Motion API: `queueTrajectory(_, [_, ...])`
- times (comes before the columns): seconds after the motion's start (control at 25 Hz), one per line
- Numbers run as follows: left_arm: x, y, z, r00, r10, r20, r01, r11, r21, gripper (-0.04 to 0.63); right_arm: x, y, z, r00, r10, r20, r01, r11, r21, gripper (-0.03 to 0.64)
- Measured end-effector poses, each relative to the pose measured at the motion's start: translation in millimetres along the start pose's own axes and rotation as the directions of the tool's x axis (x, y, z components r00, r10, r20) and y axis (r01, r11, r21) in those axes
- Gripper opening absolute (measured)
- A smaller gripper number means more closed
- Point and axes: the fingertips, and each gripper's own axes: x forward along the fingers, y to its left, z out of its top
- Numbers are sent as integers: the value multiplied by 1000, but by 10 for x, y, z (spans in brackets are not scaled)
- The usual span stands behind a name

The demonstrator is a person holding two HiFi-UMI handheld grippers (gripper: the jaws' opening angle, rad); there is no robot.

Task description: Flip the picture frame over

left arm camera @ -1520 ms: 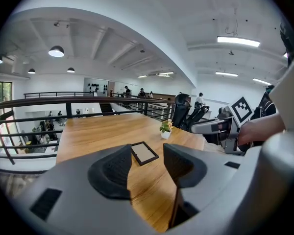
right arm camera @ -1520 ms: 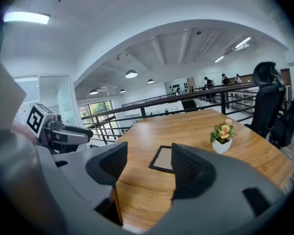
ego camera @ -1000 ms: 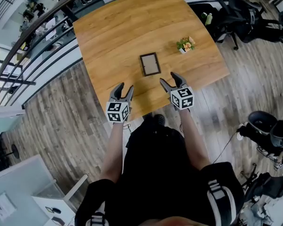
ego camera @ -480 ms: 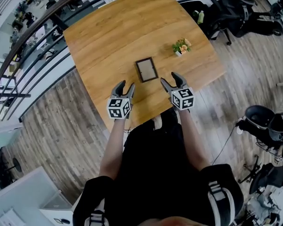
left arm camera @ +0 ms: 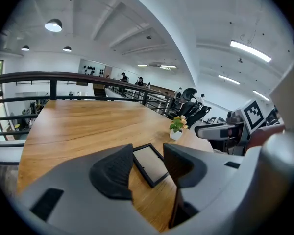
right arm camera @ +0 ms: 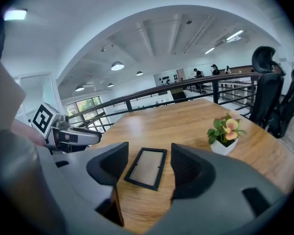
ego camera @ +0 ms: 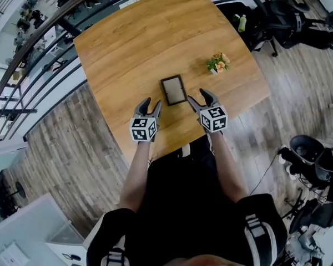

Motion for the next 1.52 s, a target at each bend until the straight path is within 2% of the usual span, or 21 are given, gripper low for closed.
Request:
queueTrajectory(0.56, [554,-9,-398,992,54,-115,-59,997,-43,206,305,-267,-230,989,90,-120,-93,995,-20,267])
queueTrajectory(0.72, [660,40,-593,984,78,-163,-87,995,-51,206,308,-301,-294,984,106,-144,-111,993,-27,267])
queueTrajectory(0.96, [804,62,-785,974,97,-205,-119,988,-100,206,239,-411,-376,977,113,-181,-121,992,-37,267])
queueTrajectory(1.2, [966,126,-937,960,129,-248,-157,983,-93,206,144,-533,-467,969,116,-216,-130,990,-51,267])
queueTrajectory(1.52, [1090,215,-1109,939,186,-290,-226,968,-112,204,46,-712,-472,967,130,-218,-146,988,-58,268])
